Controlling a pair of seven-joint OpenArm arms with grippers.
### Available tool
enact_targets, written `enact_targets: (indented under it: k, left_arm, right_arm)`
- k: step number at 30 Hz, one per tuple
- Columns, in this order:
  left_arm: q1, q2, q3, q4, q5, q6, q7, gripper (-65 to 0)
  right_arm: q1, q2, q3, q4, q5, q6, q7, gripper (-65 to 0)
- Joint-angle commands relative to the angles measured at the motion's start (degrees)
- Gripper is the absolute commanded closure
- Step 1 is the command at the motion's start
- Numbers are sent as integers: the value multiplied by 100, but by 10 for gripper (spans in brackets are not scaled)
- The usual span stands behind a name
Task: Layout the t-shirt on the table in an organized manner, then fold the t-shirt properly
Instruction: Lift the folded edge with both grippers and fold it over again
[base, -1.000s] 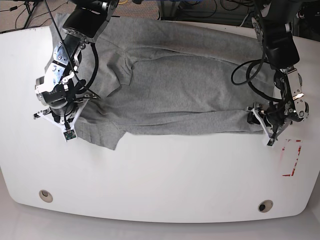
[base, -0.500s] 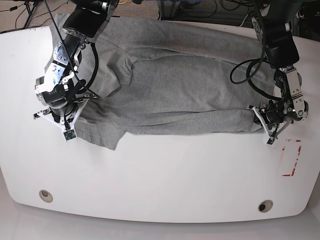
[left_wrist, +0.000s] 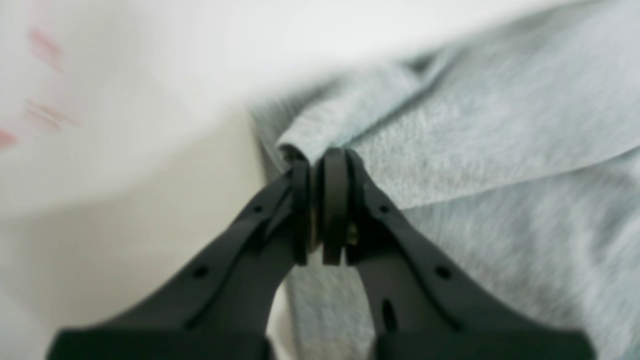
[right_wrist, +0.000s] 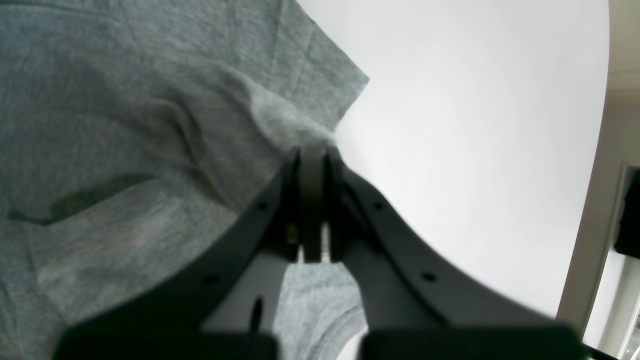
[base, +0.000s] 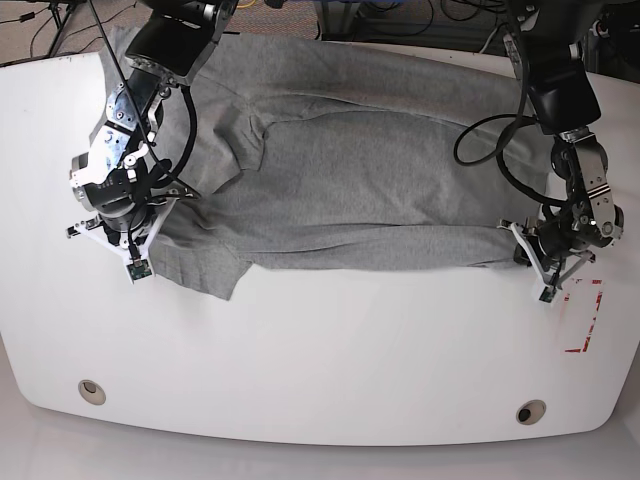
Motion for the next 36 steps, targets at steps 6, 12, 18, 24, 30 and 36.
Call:
enact_targets:
  k: [6,12,18,24,30,36]
  left_arm:
    - [-41,-79,-88,790,-64,0,-80,-11]
    - [91,-79,-97,1335,-64,0,-71,-11]
    - [302,-79,-106,1959,-55,-9,-71,-11]
    - [434,-79,-106,2240,-55,-9,-71,-11]
    - [443,-88,-115,2258,-55,-18,-71,-11]
    - [469,-88,-370,2618,-55,-44,148,-11]
  right_arm:
    - [146,56,-1,117,26,-10,75,-8]
    - [251,65,-1,144,9,-10,75,-8]
    - [330,65,-1,205,9,-10,75,-8]
    - [357,65,-10,337,9,-10,75,-8]
    - [357,65,-10,346,9,-10,75,-8]
    - [313,74,8,346,0,-10,75,-8]
